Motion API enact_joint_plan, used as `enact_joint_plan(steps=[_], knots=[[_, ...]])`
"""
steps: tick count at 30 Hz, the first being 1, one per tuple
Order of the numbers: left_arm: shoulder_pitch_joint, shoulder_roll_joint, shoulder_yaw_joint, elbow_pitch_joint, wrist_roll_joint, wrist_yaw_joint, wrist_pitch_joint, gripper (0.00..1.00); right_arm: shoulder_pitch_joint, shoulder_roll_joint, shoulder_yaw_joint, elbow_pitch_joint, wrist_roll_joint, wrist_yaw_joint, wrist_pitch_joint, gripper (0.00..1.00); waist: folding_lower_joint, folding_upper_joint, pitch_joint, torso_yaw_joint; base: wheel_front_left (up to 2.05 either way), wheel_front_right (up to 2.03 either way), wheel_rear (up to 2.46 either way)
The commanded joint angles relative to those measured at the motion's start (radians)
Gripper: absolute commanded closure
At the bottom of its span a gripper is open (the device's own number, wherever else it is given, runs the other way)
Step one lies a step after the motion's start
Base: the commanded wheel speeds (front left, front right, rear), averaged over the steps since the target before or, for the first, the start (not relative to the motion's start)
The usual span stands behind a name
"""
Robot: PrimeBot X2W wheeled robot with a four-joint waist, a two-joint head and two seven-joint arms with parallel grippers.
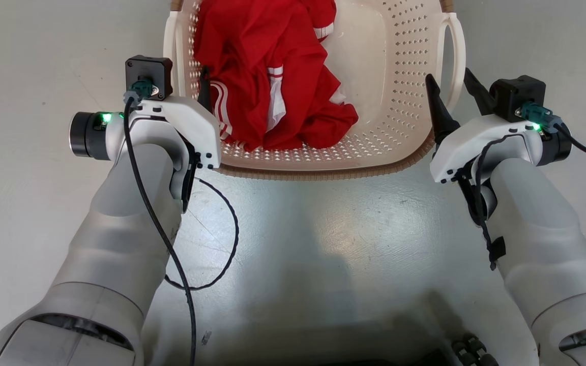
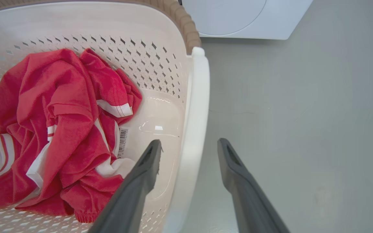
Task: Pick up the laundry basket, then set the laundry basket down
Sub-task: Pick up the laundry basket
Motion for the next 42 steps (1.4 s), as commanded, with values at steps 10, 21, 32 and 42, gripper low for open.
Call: enact_joint_plan(steps=[10,21,32,42], knots=[[-0.001,0.022,-0.018,-0.023,-0.028,0.001,-0.006,1.00,0.014,0.012,0.017,0.029,0.022,0.006,-0.011,1.00,0.0000,0.0000,0.008,0.011,0.00,0.00,0.00],[0.022,0.022,-0.050,-0.017,-0.072,0.004,-0.006,1.00,0.025,0.012,0.046,0.085,0.039,0.006,-0.011,1.00,0.0000,0.0000,-0.032,0.017,0.00,0.00,0.00],[0.095,0.022,-0.153,0.015,-0.168,0.013,0.016,1.00,0.053,0.012,0.159,0.167,0.115,0.006,-0.003,1.00,0.0000,0.0000,-0.141,0.014,0.00,0.00,0.00],[0.202,0.022,-0.275,-0.007,-0.284,0.036,0.059,1.00,0.107,0.012,0.256,0.204,0.200,0.006,0.073,1.00,0.0000,0.0000,-0.292,0.021,0.00,0.00,0.00]])
